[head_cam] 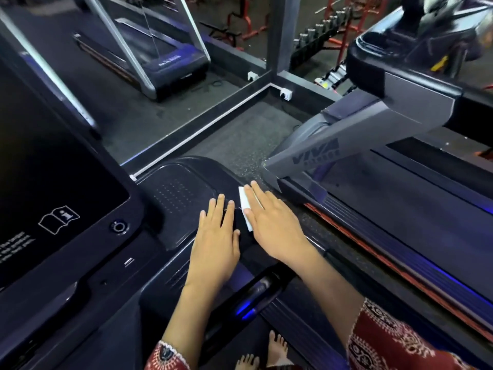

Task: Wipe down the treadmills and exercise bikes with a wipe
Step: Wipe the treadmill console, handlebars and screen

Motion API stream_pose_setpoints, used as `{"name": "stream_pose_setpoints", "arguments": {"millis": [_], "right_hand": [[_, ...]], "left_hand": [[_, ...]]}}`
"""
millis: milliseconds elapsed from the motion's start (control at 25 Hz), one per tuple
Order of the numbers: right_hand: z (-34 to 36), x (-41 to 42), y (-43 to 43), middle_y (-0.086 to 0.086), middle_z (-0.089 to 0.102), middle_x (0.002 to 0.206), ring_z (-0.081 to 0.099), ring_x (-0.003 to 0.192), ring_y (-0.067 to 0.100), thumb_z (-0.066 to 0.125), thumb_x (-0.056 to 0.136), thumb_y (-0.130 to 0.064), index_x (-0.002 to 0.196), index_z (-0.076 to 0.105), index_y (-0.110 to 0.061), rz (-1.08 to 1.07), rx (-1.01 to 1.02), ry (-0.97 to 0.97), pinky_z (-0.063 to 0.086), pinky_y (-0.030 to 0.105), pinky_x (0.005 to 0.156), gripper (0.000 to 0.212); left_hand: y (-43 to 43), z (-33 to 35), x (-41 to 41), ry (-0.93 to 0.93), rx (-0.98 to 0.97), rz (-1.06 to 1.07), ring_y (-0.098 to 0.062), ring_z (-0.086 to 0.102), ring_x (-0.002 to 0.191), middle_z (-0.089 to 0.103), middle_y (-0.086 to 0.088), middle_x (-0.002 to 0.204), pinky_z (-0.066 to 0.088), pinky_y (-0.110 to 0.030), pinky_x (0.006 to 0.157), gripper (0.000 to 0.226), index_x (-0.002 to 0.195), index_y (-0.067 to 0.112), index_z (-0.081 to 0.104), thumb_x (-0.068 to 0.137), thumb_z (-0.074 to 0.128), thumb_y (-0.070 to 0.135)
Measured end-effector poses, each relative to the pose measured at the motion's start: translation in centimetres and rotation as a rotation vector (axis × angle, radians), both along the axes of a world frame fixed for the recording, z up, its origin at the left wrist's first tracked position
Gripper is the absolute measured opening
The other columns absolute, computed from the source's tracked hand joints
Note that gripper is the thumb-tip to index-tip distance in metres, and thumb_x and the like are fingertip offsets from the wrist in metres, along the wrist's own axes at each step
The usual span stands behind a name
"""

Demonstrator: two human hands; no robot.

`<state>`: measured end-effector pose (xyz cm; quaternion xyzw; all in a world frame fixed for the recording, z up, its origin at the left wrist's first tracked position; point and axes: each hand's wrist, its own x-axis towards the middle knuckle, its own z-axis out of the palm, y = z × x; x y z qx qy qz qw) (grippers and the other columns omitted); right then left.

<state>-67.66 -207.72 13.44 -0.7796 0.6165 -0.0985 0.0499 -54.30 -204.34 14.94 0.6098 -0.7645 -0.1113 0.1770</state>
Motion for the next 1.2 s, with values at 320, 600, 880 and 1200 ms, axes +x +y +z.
{"name": "stream_pose_setpoints", "arguments": {"millis": [320, 600, 880, 1200], "right_hand": [[-1.6, -5.6, 11.0, 0.020, 0.057, 0.131, 0.060, 0.106, 0.039, 0.032, 0.091, -0.031, 0.136, 0.042, -0.002, -0.359, -0.144, 0.174, 0.052, 0.046, 0.089, 0.054], [-2.1, -12.9, 24.6, 0.024, 0.053, 0.132, 0.049, 0.121, 0.042, 0.025, 0.099, -0.034, 0.134, 0.048, 0.003, -0.847, -0.210, 0.243, 0.026, 0.049, 0.104, 0.056], [-2.4, -13.2, 23.1, 0.016, 0.056, 0.132, 0.052, 0.120, 0.038, 0.038, 0.093, -0.021, 0.136, 0.044, -0.004, -0.575, -0.300, 0.236, 0.028, 0.043, 0.105, 0.047], [-4.2, -22.5, 36.2, 0.021, 0.046, 0.136, 0.037, 0.126, 0.043, 0.031, 0.096, -0.022, 0.136, 0.040, -0.002, -1.197, -0.468, 0.065, 0.022, 0.051, 0.105, 0.046]], "left_hand": [[2.8, -0.6, -4.1, 0.077, 0.009, -0.357, -0.023, 0.002, 0.147, 0.005, -0.008, 0.159, -0.011, -0.022, 0.111, 0.053, 0.150, 0.008, 0.017, 0.102, 0.037, 0.018], [7.4, -2.2, -8.6, -0.030, -0.060, -0.648, -0.041, 0.045, 0.128, 0.044, -0.023, 0.141, 0.020, -0.052, 0.104, 0.050, 0.133, -0.006, 0.048, 0.091, 0.044, 0.020], [11.1, -2.9, -11.6, -0.036, -0.131, -0.749, -0.037, 0.038, 0.134, 0.041, -0.022, 0.144, 0.021, -0.046, 0.109, 0.057, 0.136, -0.007, 0.044, 0.093, 0.029, 0.027], [17.0, -3.6, -18.1, -0.045, -0.234, -0.813, -0.039, 0.036, 0.133, 0.041, -0.025, 0.143, 0.021, -0.051, 0.106, 0.055, 0.135, -0.008, 0.044, 0.094, 0.030, 0.027]]}}
